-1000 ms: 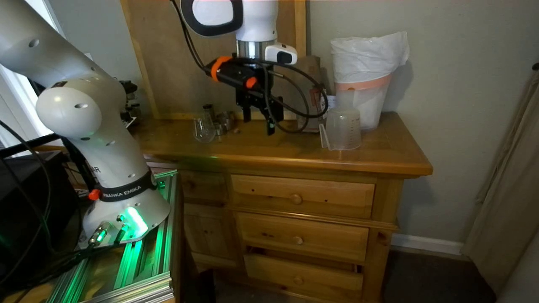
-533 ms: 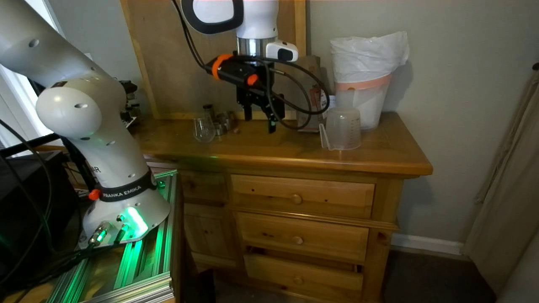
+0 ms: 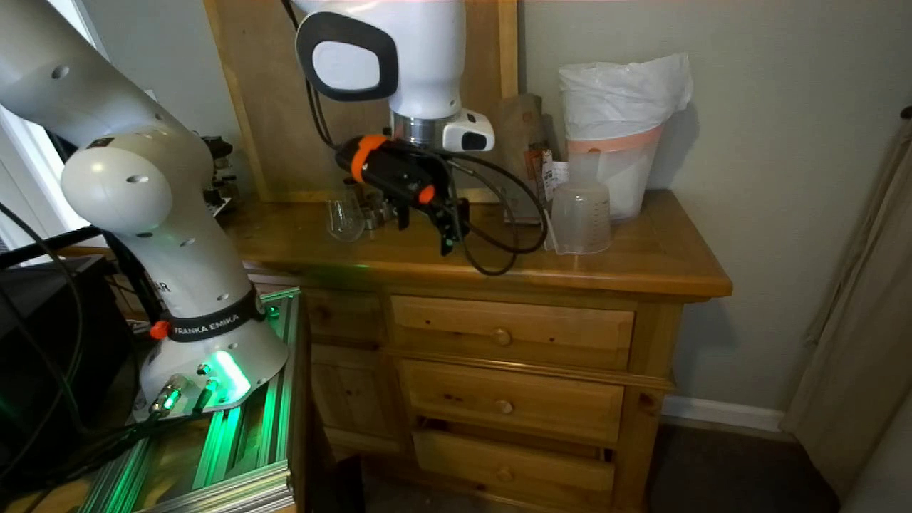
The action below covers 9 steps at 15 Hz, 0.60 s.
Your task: Open the topmost drawer on the right and remove the towel from the drawer then close the drawer.
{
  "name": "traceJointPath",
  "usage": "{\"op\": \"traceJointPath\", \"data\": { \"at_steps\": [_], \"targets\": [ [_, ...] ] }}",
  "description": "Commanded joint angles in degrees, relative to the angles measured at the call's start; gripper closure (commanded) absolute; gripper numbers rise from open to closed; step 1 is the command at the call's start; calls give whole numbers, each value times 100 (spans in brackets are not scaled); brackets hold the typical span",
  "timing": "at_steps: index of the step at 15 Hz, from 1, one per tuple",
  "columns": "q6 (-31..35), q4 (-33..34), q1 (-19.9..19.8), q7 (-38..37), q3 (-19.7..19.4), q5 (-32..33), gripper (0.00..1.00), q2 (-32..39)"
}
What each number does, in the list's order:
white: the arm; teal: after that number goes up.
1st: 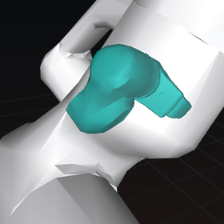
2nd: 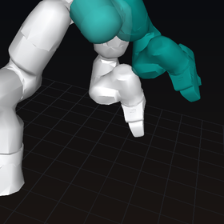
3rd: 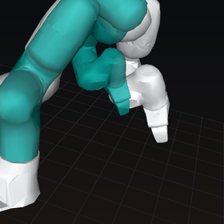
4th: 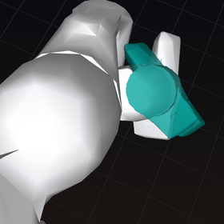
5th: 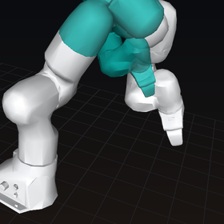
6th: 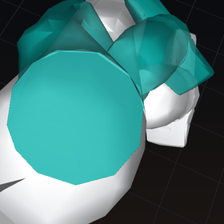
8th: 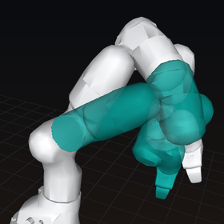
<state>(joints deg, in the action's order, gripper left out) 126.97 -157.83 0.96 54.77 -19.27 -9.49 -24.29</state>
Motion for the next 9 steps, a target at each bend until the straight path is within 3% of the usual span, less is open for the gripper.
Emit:
{"op": "traceJointPath", "data": {
  "at_steps": [1,5,9],
  "targets": [
    [982,-15,118,768,-91,-476,0,612],
    [1808,-45,445,1809,-179,-1784,0,1297],
    [1912,-61,284,2884,59,-2635,0,1920]
  ]
}}
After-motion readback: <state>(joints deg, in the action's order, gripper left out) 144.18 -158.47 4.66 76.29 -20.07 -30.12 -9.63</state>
